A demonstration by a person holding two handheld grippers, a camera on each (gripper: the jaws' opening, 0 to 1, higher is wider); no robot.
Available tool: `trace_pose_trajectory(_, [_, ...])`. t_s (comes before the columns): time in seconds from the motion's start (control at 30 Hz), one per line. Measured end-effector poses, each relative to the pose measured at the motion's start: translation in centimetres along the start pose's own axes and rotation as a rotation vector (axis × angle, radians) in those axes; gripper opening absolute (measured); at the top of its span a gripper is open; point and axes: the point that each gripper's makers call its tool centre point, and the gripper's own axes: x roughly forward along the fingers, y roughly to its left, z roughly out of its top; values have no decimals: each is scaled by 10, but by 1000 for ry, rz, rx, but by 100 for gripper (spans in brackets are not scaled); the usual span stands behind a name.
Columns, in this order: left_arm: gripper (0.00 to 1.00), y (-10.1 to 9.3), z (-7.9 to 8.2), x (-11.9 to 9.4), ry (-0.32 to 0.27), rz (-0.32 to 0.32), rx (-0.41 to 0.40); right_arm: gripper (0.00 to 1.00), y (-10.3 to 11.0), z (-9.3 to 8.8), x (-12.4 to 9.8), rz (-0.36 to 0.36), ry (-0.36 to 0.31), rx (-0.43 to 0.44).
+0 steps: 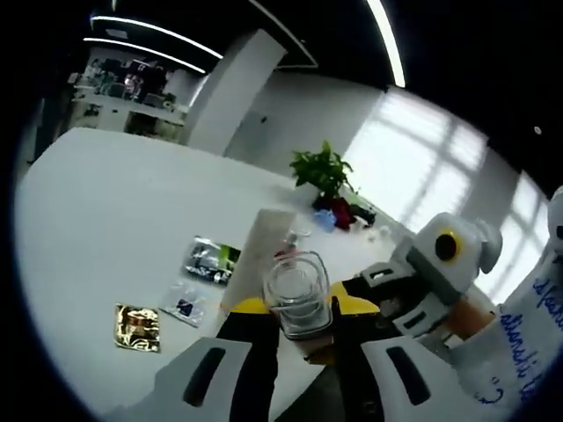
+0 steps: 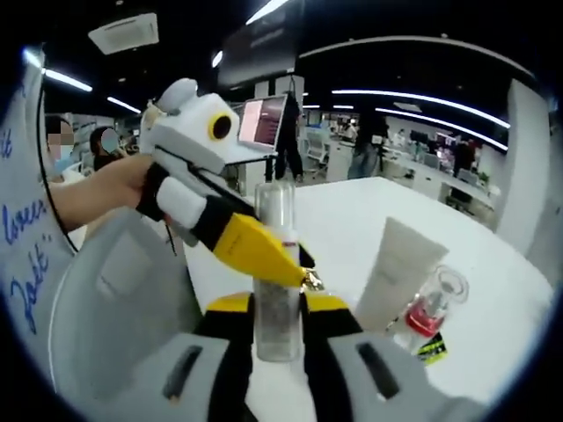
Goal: Arrange the skincare products in the storage area until every visible bottle or jar stands upright without overlapping.
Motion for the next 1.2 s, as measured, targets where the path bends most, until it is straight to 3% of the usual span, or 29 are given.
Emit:
trace_pose_trajectory(0.27, [18, -11, -6, -8, 117, -100, 225, 23, 11, 1, -1, 101, -8, -16])
trace_pose_trajectory(0.57, [17, -26, -16, -14, 180, -237, 281, 24, 22, -2, -5, 184, 2, -23])
trace_pose_trajectory(0.9, [17, -42, -28, -17, 290, -367, 474, 23, 34, -8, -6, 270, 49, -59])
trace_pose_trajectory(1.2, [18, -57, -37, -22, 348, -492, 579, 21, 50, -10, -12, 372, 66, -80])
